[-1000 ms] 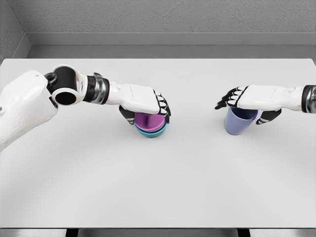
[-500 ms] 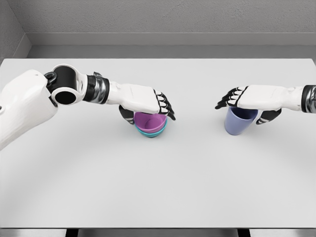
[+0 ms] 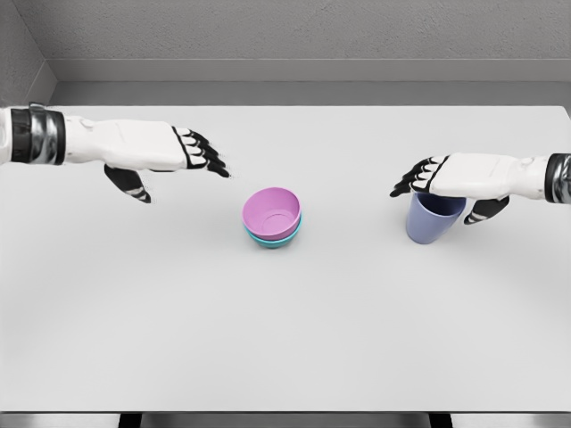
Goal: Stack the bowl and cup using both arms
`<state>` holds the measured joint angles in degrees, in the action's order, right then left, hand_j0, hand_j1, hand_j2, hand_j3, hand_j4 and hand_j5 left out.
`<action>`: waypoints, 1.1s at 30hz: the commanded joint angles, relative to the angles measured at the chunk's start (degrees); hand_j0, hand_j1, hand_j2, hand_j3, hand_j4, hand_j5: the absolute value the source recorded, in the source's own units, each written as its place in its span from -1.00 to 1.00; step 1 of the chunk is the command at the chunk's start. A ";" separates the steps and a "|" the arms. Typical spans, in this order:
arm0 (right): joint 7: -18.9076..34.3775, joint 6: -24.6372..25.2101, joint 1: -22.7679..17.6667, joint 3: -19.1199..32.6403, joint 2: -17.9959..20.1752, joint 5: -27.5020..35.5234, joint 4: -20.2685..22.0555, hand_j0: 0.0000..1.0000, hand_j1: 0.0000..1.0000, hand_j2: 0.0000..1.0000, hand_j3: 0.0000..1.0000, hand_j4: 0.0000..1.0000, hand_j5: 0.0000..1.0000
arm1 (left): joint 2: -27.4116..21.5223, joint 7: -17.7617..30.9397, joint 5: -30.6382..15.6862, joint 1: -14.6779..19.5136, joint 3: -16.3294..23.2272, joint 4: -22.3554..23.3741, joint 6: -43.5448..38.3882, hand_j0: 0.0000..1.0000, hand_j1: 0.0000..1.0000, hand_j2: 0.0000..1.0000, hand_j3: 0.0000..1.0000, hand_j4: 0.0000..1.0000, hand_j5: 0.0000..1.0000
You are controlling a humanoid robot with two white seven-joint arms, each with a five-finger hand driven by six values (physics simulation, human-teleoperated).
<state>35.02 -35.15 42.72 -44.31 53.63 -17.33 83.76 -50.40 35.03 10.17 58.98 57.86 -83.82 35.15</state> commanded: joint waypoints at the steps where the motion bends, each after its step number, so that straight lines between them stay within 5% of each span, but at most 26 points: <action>1: -0.02 0.15 0.00 -0.08 -0.02 0.28 -0.09 1.00 1.00 1.00 1.00 1.00 1.00 | -1.55 -0.03 -1.03 0.00 -0.56 3.83 -0.15 1.00 1.00 1.00 1.00 1.00 1.00; 20: -0.02 0.15 0.53 -0.52 -0.37 0.28 -0.36 0.90 0.90 0.90 0.90 0.90 0.90 | -0.49 -0.03 -0.94 -2.99 -2.31 3.58 -0.15 1.00 1.00 1.00 1.00 1.00 1.00; 24: -0.02 0.15 0.53 -1.13 -0.37 0.37 -0.36 0.56 0.56 0.56 0.56 0.56 0.56 | -0.31 -0.03 -0.94 -2.99 -2.31 3.58 -0.15 1.00 1.00 1.00 1.00 1.00 1.00; 33: -0.02 0.15 0.61 -1.31 -0.37 0.99 -0.44 0.38 0.38 0.38 0.38 0.38 0.38 | -0.31 -0.03 -0.94 -2.99 -2.31 3.58 -0.15 1.00 1.00 1.00 1.00 1.00 1.00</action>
<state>35.01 -35.15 43.33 -45.57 53.27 -17.03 83.32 -50.69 35.02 9.53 55.99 55.63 -80.24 35.14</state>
